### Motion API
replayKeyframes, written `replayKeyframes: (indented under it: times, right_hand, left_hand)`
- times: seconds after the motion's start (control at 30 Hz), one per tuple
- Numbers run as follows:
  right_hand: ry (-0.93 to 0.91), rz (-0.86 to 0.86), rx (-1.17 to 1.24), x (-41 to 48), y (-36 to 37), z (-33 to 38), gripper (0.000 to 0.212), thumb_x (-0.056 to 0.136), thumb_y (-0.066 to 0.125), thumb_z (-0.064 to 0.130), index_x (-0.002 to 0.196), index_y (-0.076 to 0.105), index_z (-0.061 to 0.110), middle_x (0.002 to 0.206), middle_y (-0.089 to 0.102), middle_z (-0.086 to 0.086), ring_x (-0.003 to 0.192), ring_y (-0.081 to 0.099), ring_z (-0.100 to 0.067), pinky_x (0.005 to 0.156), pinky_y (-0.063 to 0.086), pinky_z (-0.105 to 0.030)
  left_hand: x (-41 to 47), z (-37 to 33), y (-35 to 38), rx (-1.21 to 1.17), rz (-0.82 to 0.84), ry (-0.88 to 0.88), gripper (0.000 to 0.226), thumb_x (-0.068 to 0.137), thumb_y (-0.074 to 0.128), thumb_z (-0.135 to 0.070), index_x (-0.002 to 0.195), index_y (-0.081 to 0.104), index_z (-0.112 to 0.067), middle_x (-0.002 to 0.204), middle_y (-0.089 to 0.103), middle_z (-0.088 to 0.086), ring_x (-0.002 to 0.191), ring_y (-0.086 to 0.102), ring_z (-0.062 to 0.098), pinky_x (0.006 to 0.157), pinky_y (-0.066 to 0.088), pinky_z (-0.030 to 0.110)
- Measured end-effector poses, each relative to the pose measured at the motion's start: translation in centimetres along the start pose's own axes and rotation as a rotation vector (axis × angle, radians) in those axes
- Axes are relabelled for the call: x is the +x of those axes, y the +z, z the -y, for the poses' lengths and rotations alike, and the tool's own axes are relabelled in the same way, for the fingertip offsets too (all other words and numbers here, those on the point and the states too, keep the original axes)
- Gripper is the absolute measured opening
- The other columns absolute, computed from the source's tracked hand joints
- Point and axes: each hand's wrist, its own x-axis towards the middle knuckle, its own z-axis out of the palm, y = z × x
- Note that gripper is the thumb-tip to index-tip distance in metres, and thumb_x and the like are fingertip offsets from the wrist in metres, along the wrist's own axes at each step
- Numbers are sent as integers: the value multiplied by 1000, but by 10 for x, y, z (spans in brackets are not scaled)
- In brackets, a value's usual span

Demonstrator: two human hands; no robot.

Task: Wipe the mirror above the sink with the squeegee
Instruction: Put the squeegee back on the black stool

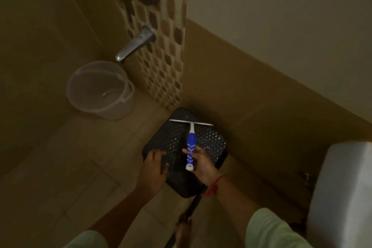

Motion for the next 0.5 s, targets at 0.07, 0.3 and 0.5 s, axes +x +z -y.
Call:
replayKeyframes:
  times: [0.07,0.3,0.5]
  right_hand:
    - [-4,-71,-133,7,-2,-6,35,90,45,-2,122,47,13,113,60,-12,98,58,-22,88,47,-41]
    - [-117,-352,-653,19,-21,-35,36,78,66,-3,111,50,-3,112,60,-18,98,57,-27,86,47,-32]
    - [-212,-415,-905,27,-26,-56,29,81,61,-1,105,47,6,105,63,-15,96,61,-29,84,52,-39]
  left_hand:
    - [-1,6,8,10,-1,3,35,82,64,-8,115,54,-9,120,48,15,94,56,29,81,51,43]
    - [-11,26,28,-8,41,-10,35,82,62,-6,115,54,-6,118,48,17,98,56,30,84,50,40]
    - [-12,33,40,131,152,-8,38,84,58,-10,120,49,-9,123,44,14,102,53,28,81,49,41]
